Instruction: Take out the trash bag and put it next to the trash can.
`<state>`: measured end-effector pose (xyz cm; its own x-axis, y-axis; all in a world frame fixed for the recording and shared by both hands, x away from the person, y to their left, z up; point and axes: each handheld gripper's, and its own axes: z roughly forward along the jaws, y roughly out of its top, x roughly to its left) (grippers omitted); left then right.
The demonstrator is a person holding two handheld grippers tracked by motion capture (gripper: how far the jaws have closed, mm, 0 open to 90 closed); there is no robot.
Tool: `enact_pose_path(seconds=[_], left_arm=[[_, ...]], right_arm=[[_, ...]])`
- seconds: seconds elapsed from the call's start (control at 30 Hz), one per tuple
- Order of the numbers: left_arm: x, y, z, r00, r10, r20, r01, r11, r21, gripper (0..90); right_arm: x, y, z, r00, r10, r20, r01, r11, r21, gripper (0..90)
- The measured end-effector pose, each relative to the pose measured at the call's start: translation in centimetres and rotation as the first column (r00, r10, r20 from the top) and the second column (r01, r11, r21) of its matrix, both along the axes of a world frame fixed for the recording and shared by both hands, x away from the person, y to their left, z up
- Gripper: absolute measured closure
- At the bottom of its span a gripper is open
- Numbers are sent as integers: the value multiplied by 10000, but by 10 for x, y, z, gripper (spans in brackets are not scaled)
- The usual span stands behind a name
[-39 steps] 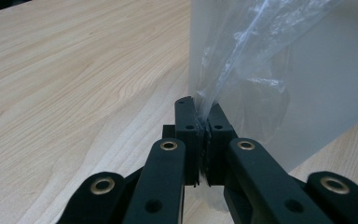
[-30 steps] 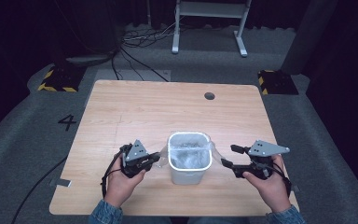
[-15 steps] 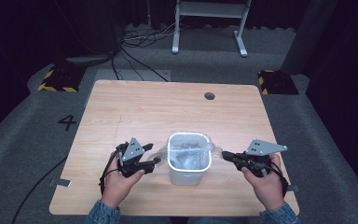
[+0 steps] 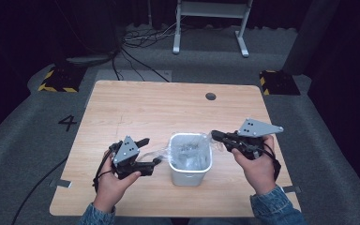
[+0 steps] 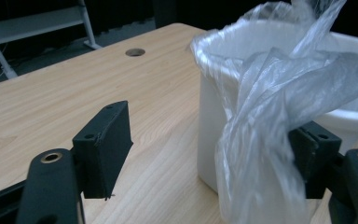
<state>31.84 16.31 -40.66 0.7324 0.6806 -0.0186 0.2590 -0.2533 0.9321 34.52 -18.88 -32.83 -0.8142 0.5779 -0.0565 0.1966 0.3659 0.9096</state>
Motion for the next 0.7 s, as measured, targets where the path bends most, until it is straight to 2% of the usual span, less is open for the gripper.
enact_pose_path(seconds=[0.07, 0.13, 0.23, 0.47, 0.7], left_arm=[[0, 0, 2, 10000, -51, -7, 51, 9998, -212, 289], [-1, 0, 3, 9998, -195, -50, 194, 9995, -267, 365], [-3, -5, 4, 9997, -227, 33, 228, 9995, -232, 364], [-8, -17, 17, 9967, -687, 421, 714, 9952, -675, 342], [0, -34, 21, 9903, -1307, 467, 1339, 9883, -725, 330]], right_arm=[[1, 6, 3, 9999, 127, 55, -127, 9999, 53, 900], [2, 12, 6, 9996, 250, 119, -251, 9996, 100, 900], [2, 22, 10, 9984, 529, 192, -532, 9985, 140, 900], [0, 46, 8, 9943, 1040, 227, -1044, 9944, 170, 900], [-4, 64, 8, 9907, 1339, 230, -1342, 9909, 100, 900]])
